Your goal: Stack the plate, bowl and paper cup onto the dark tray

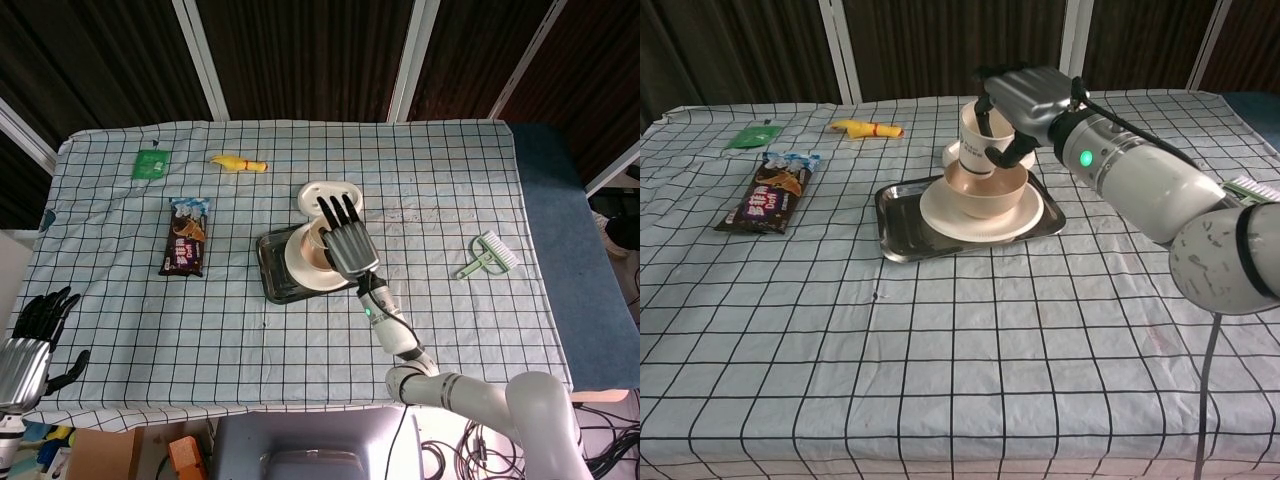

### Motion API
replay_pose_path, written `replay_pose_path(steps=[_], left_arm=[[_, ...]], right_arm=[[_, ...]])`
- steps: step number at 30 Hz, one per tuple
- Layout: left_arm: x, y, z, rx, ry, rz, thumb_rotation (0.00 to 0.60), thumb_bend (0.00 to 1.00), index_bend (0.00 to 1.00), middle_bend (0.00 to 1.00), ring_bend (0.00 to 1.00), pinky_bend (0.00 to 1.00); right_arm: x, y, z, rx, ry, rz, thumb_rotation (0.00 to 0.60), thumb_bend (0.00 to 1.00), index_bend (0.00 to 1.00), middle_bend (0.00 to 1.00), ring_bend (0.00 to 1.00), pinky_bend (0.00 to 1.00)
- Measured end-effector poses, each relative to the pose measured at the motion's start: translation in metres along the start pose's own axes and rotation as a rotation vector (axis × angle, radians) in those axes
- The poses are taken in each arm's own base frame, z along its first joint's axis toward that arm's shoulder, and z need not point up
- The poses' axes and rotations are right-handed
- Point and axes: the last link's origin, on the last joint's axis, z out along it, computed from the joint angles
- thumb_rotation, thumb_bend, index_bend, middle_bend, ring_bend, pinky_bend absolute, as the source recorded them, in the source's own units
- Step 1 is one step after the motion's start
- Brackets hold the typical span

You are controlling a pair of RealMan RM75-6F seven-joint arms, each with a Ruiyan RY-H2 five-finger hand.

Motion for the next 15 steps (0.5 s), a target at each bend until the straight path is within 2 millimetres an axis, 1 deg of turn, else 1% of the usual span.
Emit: replay_pose_path(steps=[6,15], left_arm=[[0.0,-0.001,0.001,0.006,-0.002,-0.002,0.6,0.35,0.0,0.0,0.0,0.02],[0.0,-0.001,0.001,0.004,-0.002,-0.003,0.6,0.35,0.0,0.0,0.0,0.02]], right_arm=[[-0.009,-0.001,-0.006,0.017,-0.041,0.005,0.6,0.45,0.58,0.03,0.0,0.0],[-0.018,0.0,-0.009,0.012,-0.096,-0.011,0.6,0.45,0.47,0.03,0.0,0.0]])
